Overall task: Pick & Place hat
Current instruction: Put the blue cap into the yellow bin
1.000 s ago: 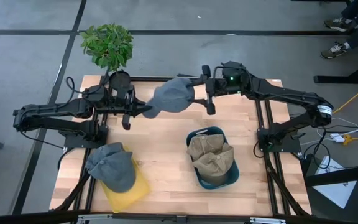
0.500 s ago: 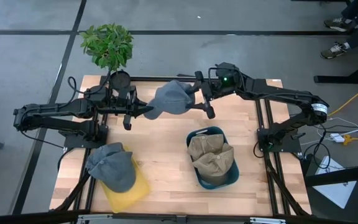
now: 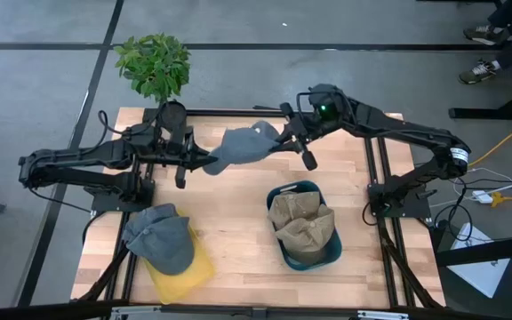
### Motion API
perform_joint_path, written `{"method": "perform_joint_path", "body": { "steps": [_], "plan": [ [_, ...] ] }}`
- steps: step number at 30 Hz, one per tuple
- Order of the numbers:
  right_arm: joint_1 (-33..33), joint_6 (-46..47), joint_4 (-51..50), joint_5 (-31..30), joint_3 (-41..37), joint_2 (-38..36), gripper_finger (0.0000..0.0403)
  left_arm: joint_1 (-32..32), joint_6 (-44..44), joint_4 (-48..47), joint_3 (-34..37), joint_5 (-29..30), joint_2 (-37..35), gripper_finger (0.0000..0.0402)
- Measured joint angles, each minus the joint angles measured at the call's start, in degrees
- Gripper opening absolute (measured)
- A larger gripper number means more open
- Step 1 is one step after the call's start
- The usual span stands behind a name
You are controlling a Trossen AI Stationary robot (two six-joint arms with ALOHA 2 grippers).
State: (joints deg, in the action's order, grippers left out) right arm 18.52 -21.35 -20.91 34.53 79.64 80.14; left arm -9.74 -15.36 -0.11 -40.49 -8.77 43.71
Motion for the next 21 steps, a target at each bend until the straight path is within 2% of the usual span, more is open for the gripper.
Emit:
{"method": "perform_joint_path", "body": {
  "steps": [4,7,10,15,18,21],
  "plan": [
    [0.24,-0.30,-6.98,-0.03,4.21,0.02,0.0029,0.00,-0.39,-2.71,-0.02,-1.58,-1.43,0.0013],
    [0.28,-0.02,-8.60,0.97,5.47,0.09,0.0029,0.00,-0.36,-2.07,-0.02,-2.96,-2.17,0.0022],
    [0.42,0.20,-11.21,3.81,6.22,-0.02,0.0029,0.00,1.76,-2.26,0.00,-3.89,-3.43,0.0044],
    [0.44,1.04,-17.88,4.03,7.58,-0.09,0.0029,0.00,4.24,-5.57,0.02,-3.67,-6.16,0.0097],
    [0.39,4.23,-17.76,1.28,7.76,-0.09,0.0029,0.03,6.40,-4.75,0.02,-3.11,-6.79,0.0130],
    [0.39,8.13,-17.73,-4.64,7.80,0.61,0.0029,1.73,10.83,-1.17,0.00,-2.85,-4.49,0.0160]
  ]
}}
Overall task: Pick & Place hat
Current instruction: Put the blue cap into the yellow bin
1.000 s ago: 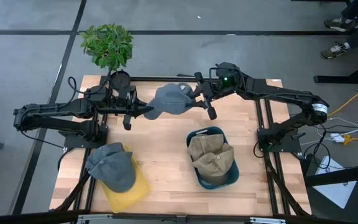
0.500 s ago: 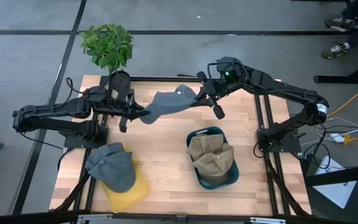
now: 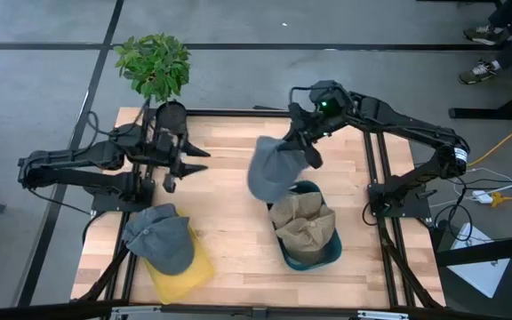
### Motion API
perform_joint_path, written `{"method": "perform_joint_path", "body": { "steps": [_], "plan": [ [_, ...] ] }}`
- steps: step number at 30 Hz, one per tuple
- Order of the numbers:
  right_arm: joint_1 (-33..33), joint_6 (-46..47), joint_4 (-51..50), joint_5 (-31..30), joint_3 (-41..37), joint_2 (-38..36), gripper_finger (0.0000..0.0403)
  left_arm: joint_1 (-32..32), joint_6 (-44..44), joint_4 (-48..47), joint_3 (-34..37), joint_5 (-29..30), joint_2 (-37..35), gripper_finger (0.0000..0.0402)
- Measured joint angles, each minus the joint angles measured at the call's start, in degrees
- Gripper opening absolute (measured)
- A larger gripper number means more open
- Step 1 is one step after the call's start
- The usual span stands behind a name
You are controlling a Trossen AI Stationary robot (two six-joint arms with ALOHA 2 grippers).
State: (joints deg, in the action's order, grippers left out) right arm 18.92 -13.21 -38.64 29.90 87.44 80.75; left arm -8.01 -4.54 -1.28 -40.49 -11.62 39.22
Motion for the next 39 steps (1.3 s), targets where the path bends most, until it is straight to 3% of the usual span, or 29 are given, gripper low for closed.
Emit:
{"method": "perform_joint_path", "body": {
  "steps": [4,8,11,23,39],
  "plan": [
    [0.00,5.12,-0.08,-6.19,0.00,1.91,0.0029,3.92,10.04,5.47,0.02,2.82,6.26,0.0193],
    [-0.14,5.59,0.61,-4.88,0.00,4.08,0.0029,6.87,21.20,11.12,0.00,15.14,11.55,0.0215],
    [-1.05,6.52,2.53,-4.38,0.00,5.81,0.0029,7.84,26.79,13.10,0.00,19.56,15.09,0.0222],
    [-4.26,5.41,9.04,4.54,-0.02,10.25,0.0029,8.09,32.19,16.65,-0.07,19.20,20.28,0.0223],
    [-10.82,-2.48,16.28,4.73,-0.04,11.94,0.0030,8.09,28.21,14.50,-0.07,13.27,23.93,0.0223]
  ]
}}
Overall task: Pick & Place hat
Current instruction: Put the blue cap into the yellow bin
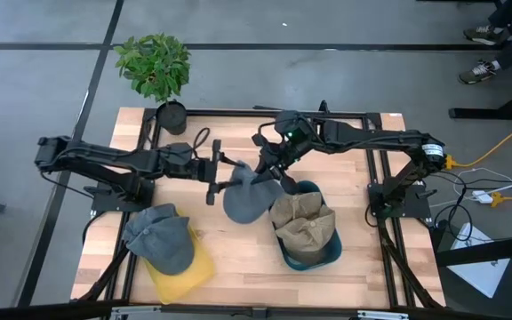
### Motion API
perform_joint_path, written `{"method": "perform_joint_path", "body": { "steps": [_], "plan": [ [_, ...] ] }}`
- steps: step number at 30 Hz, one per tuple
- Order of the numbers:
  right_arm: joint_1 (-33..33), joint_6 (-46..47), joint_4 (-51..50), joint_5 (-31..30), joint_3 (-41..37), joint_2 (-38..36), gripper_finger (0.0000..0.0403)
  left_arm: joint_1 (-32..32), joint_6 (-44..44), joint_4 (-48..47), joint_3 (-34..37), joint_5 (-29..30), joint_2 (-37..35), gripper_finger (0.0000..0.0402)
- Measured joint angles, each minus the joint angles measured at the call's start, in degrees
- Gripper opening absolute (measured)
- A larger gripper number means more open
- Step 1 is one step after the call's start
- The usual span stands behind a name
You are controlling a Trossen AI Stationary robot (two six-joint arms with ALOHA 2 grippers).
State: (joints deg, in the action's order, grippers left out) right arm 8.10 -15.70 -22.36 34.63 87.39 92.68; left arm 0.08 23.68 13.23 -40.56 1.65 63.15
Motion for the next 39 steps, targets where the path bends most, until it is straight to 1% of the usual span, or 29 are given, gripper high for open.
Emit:
{"method": "perform_joint_path", "body": {
  "steps": [4,7,9,12,15,17,18,19,22,24,28,31,35,37,39],
  "plan": [
    [0.04,-0.02,0.45,0.00,0.00,0.00,0.0029,0.00,-0.47,0.82,0.00,-4.35,1.05,0.0223],
    [0.04,0.02,0.36,-0.02,0.00,0.00,0.0032,0.01,-1.23,0.82,0.00,-4.68,1.02,0.0216],
    [0.04,-0.01,0.34,0.00,0.00,0.00,0.0033,0.00,-2.49,0.69,0.00,-4.75,0.65,0.0199],
    [0.04,0.03,-0.09,0.03,0.00,0.00,0.0031,-0.02,-3.61,0.15,-0.02,-6.57,0.32,0.0152],
    [0.06,0.08,-0.57,0.06,-0.02,0.00,0.0031,0.00,-3.68,-0.33,-0.02,-8.13,-0.15,0.0087],
    [0.06,0.16,-1.11,0.05,-0.02,0.00,0.0040,-0.03,-4.55,-1.32,-0.02,-9.60,-0.63,0.0039],
    [0.06,0.21,-1.51,0.05,-0.02,0.00,0.0047,-0.15,-5.52,-1.64,-0.02,-10.47,-0.82,0.0020],
    [0.06,0.23,-1.93,0.02,-0.02,0.00,0.0054,-0.32,-6.47,-2.17,-0.02,-11.49,-1.12,0.0012],
    [0.10,1.07,-2.67,0.05,-0.02,0.00,0.0074,-0.70,-9.03,-4.05,-0.02,-15.59,-2.48,0.0005],
    [0.32,3.11,-2.86,0.19,-0.02,0.00,0.0084,-0.82,-11.80,-5.17,-0.02,-16.75,-3.74,0.0004],
    [1.19,6.72,-3.29,1.01,-0.02,-0.07,0.0113,-0.94,-16.99,-6.92,-0.02,-16.81,-6.98,0.0004],
    [2.13,9.71,-4.60,1.01,-0.02,-0.32,0.0140,-0.92,-23.11,-8.46,-0.02,-16.81,-9.85,0.0004],
    [3.85,9.58,-8.74,1.01,-0.04,-1.25,0.0176,-0.36,-31.78,-10.93,-0.02,-16.79,-14.04,0.0004],
    [4.70,9.48,-10.36,0.94,-0.04,-1.71,0.0189,0.74,-35.48,-11.29,-0.02,-16.77,-15.93,0.0004],
    [5.24,9.54,-12.54,-0.37,-0.04,-1.92,0.0198,2.35,-39.15,-11.36,-0.02,-16.02,-17.80,0.0004]
  ]
}}
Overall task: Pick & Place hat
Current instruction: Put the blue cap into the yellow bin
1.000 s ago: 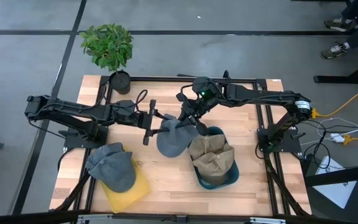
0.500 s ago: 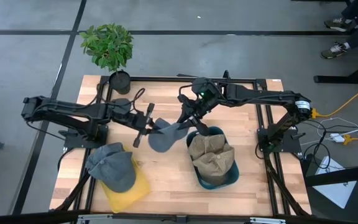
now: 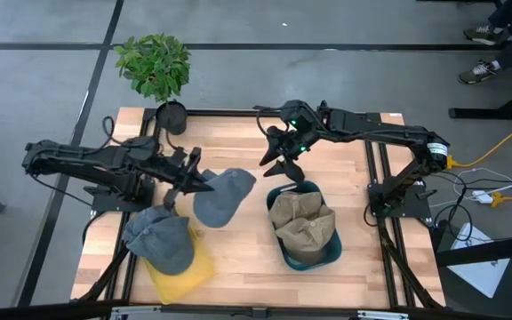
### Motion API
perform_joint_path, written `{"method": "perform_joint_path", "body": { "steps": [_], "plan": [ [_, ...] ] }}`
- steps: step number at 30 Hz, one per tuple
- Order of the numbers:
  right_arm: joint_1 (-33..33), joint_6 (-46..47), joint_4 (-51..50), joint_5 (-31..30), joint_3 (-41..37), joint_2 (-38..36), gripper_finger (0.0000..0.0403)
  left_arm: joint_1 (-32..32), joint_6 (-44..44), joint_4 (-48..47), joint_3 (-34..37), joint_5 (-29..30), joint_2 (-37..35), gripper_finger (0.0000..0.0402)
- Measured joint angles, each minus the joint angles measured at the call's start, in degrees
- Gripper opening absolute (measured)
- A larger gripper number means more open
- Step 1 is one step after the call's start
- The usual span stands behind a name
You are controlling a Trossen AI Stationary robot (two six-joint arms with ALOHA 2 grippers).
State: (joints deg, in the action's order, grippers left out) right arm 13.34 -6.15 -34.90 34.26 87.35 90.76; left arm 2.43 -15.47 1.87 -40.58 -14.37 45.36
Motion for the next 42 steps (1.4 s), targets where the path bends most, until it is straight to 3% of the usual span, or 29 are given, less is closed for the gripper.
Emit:
{"method": "perform_joint_path", "body": {
  "steps": [3,6,14,22,32,42],
  "plan": [
    [0.06,0.13,-1.89,-5.67,0.00,0.02,0.0204,4.45,-3.00,-0.58,0.00,5.27,-2.00,0.0004],
    [0.03,0.14,-2.65,-10.53,0.00,0.02,0.0205,11.40,-3.42,-2.97,0.00,14.61,-3.28,0.0004],
    [0.20,2.74,-3.35,-12.08,0.00,0.04,0.0199,32.83,-7.82,-4.70,0.00,38.95,-3.61,0.0003],
    [0.24,7.90,-2.90,-18.25,0.00,0.06,0.0196,52.32,-15.20,-2.36,0.00,62.36,-0.16,0.0003],
    [-1.14,11.52,0.54,-18.70,0.00,0.09,0.0196,69.32,-27.14,0.09,0.00,72.99,4.72,0.0003],
    [-3.19,12.00,3.77,-18.86,0.00,0.11,0.0196,74.81,-36.84,0.07,0.00,81.26,13.22,0.0003]
  ]
}}
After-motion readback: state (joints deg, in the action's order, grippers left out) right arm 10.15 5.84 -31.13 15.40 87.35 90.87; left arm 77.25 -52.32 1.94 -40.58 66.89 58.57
